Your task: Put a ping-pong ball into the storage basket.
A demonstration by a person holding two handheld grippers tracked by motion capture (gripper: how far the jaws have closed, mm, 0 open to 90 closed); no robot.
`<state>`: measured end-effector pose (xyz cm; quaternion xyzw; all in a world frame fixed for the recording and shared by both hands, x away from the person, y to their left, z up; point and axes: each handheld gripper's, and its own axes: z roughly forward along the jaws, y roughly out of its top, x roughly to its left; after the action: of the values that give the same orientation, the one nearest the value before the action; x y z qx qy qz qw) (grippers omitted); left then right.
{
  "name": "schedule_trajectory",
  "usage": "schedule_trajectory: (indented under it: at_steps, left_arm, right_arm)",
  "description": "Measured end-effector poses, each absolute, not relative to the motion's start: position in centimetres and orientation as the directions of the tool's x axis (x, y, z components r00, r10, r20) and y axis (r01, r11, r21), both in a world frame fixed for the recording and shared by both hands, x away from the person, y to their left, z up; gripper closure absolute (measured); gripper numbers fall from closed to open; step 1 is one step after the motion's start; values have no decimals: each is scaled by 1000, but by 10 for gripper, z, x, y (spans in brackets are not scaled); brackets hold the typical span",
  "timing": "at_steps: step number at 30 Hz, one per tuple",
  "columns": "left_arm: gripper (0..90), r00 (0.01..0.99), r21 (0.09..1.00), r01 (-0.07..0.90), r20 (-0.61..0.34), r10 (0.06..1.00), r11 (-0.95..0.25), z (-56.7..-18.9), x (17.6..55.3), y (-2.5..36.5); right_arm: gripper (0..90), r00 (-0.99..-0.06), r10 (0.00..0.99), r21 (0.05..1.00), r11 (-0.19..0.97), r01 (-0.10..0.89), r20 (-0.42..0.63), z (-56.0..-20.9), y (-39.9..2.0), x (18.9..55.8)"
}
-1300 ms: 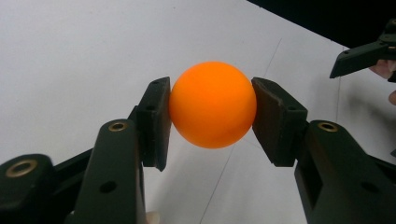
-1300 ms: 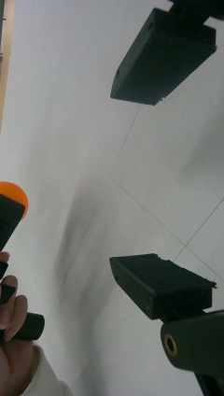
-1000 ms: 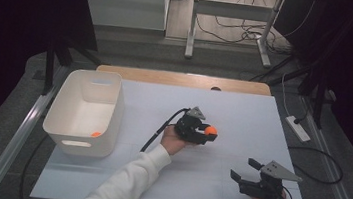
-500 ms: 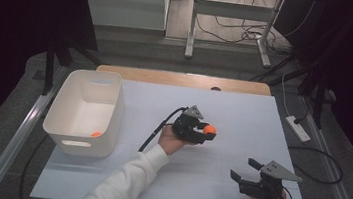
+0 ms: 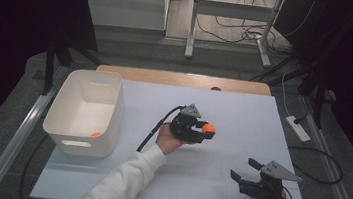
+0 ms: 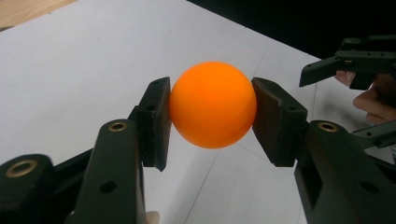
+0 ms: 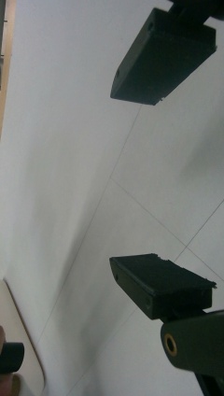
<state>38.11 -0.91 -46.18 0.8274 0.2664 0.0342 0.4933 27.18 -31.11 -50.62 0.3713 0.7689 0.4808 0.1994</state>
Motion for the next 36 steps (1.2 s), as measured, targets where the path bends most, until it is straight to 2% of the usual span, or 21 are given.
schedule_trajectory:
  at_steps: [36]
  left_arm:
    - [507,846,874,362,-162,508,-324,-432,364,18]
  right_arm:
    - [164,-646,762,889,262,375,48,-505,-311,272]
